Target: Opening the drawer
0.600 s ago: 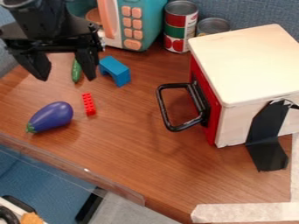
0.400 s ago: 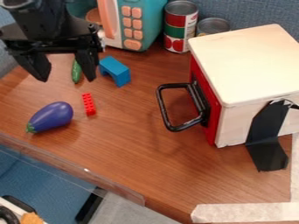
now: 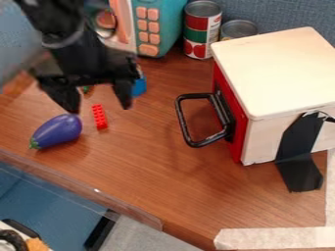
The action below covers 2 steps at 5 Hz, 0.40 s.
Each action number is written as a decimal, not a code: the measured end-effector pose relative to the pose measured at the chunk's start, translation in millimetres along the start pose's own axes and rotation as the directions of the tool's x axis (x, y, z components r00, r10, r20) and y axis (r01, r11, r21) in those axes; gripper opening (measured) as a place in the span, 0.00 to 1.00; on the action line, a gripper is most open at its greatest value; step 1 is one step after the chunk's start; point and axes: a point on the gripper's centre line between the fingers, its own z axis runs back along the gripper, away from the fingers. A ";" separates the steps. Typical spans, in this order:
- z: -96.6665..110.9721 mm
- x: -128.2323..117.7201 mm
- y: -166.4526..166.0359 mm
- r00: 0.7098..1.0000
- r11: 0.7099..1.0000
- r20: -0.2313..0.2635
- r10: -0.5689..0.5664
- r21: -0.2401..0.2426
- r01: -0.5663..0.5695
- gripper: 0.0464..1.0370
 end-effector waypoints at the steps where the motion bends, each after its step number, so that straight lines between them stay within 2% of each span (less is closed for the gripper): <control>1: -14.8 -0.2 -15.7 0.998 0.998 0.012 0.056 -0.024 -0.056 0.96; 2: -29.9 1.5 -32.0 0.993 0.993 0.029 0.116 -0.038 -0.115 0.96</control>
